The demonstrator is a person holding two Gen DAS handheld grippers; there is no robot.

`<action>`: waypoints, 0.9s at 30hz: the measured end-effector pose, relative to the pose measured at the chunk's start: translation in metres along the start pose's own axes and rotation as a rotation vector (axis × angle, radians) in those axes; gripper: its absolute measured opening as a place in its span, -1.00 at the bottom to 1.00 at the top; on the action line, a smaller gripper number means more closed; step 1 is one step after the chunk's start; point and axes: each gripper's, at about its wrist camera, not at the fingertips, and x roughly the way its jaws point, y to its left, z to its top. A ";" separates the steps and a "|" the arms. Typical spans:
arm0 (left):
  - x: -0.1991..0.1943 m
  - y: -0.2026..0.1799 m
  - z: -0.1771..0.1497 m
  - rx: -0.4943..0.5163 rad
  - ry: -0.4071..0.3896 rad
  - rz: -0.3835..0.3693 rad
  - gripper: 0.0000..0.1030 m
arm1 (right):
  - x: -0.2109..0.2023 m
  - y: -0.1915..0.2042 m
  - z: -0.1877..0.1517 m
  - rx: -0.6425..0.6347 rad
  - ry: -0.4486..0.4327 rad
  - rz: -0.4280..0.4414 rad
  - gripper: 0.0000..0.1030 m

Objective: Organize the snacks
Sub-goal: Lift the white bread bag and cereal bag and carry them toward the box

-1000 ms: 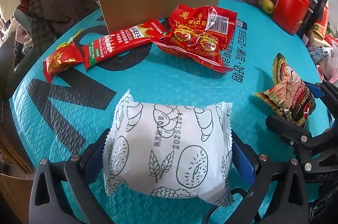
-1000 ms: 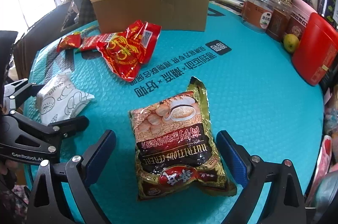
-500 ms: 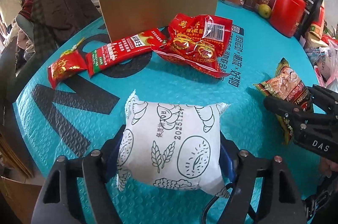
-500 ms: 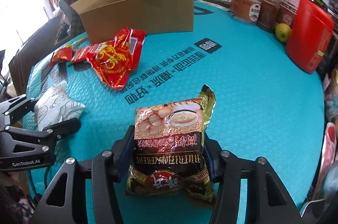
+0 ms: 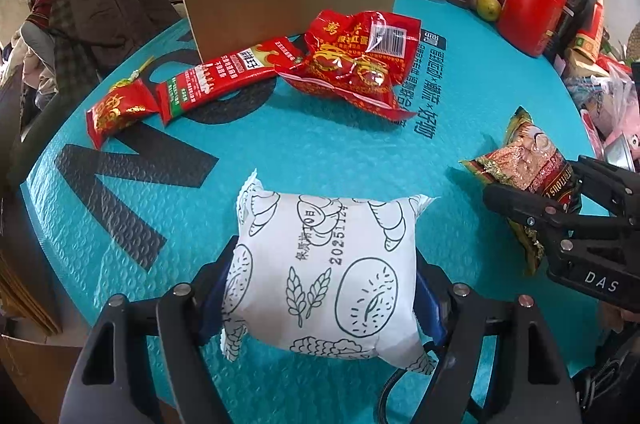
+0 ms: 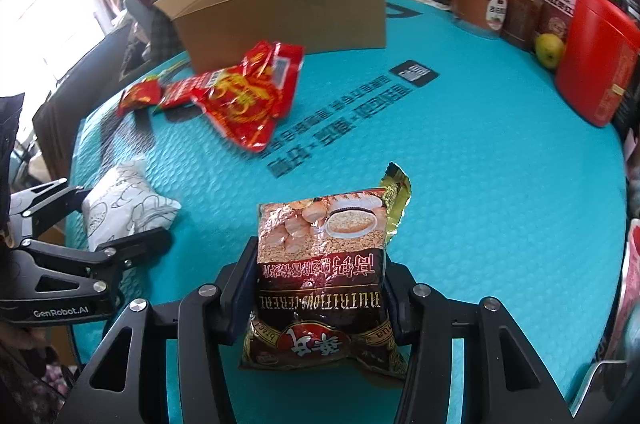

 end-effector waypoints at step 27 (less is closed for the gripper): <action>-0.034 0.014 0.008 -0.061 -0.114 -0.070 0.45 | -0.030 0.021 -0.002 0.014 -0.076 0.005 -0.06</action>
